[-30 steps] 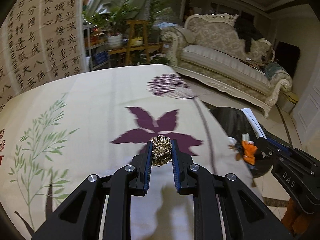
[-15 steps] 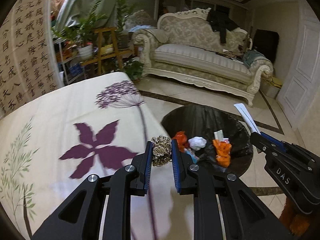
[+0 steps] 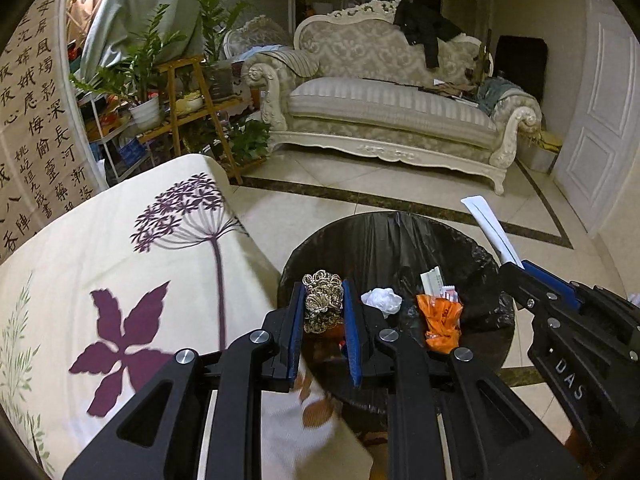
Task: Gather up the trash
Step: 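Carry the pinecone ball and white tube over the black bin while both tools open, then withdraw both open tools from above the black bin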
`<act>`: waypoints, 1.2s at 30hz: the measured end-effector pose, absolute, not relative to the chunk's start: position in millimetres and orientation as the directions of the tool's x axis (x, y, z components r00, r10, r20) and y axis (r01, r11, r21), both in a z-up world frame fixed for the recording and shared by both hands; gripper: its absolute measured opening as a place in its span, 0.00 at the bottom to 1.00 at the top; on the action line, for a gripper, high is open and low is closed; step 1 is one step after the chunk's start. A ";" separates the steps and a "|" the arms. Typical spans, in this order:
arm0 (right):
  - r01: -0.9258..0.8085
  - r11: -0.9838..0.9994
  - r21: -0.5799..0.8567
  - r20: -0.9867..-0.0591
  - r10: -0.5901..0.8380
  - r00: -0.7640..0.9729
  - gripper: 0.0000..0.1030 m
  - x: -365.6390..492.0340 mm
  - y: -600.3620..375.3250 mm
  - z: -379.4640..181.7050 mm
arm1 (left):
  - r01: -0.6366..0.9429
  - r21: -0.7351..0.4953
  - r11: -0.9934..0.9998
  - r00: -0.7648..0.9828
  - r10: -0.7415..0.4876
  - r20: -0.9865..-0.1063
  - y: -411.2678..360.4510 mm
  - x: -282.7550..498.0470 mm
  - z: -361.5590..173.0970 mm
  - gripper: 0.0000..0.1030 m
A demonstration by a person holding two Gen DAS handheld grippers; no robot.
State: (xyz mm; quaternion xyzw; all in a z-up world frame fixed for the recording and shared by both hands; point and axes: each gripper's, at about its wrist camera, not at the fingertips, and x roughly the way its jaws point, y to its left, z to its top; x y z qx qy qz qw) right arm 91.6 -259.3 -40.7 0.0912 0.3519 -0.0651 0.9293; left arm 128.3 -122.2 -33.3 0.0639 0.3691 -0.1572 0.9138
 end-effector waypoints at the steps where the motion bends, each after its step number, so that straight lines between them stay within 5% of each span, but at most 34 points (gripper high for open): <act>1: 0.187 0.975 0.124 -0.667 -0.057 0.742 0.14 93.2 -260.1 -42.3 | 0.336 0.004 0.942 0.678 -0.239 -0.695 -126.1 130.1 -34.2 0.19; 12: 0.205 0.969 0.135 -0.688 -0.057 0.723 0.16 115.4 -275.5 -56.1 | 0.335 0.010 0.942 0.671 -0.231 -0.704 -138.9 148.1 -39.5 0.21; 26: 0.238 0.961 0.137 -0.688 -0.081 0.721 0.41 110.8 -280.7 -59.5 | 0.308 -0.008 0.951 0.682 -0.227 -0.695 -134.1 149.4 -38.2 0.66; 36: 0.275 0.954 0.121 -0.685 -0.120 0.719 0.56 100.0 -284.5 -56.0 | 0.281 0.000 0.960 0.703 -0.205 -0.681 -122.4 144.9 -33.6 0.75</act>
